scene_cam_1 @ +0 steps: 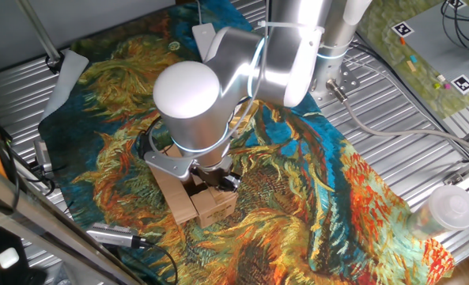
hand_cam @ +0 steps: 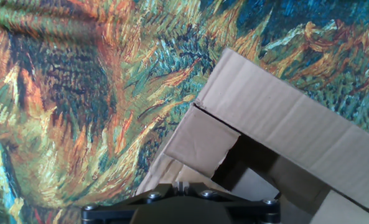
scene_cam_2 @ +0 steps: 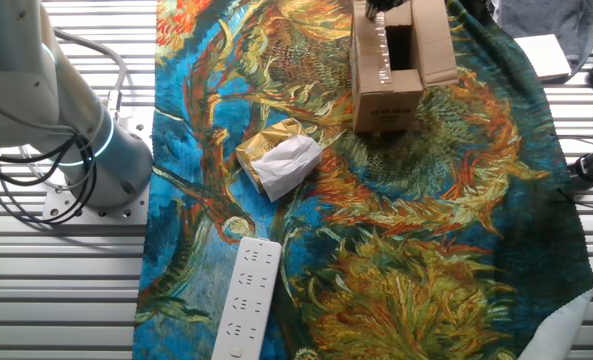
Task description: Cover the box
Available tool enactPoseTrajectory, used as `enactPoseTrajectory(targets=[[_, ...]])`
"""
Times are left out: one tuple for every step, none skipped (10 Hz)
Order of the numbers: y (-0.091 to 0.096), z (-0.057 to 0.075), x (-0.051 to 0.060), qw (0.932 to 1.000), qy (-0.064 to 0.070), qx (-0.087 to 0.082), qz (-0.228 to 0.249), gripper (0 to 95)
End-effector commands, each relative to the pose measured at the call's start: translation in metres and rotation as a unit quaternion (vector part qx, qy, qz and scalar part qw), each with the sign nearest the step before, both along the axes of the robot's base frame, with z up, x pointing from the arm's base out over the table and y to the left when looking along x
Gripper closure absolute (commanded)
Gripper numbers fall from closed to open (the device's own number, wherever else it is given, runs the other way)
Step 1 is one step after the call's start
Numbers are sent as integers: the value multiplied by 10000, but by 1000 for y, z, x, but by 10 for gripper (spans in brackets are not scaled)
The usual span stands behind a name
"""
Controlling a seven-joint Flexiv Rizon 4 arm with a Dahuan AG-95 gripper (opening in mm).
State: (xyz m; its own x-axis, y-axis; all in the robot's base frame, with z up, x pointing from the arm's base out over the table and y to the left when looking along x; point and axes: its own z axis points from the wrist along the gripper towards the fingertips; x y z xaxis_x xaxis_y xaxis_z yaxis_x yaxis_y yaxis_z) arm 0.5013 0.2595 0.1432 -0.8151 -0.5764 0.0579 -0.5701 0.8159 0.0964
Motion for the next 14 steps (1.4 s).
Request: enactPoseTrajectory(targets=[[0,0,0,10000,10,-26,-38,950],[0,0,0,10000,7,-5,-40,950],[0,0,0,10000,13,-14,-63,950],[0,0,0,9999,43,-91,-81,950],[0,0,0,9999,61,-118,-101,950],[0,0,0,9998,64,-111,-128,950],[0,0,0,9998,65,-83,-164,950],[0,0,0,9997,65,-65,-210,950],[0,0,0,9997,65,-67,-227,950],[0,0,0,9997,57,-69,-248,950],[0,0,0,9995,44,-73,-309,950],[0,0,0,9994,27,-65,-329,950],[0,0,0,9993,11,-63,-360,950],[0,0,0,9990,7,-74,-430,950]])
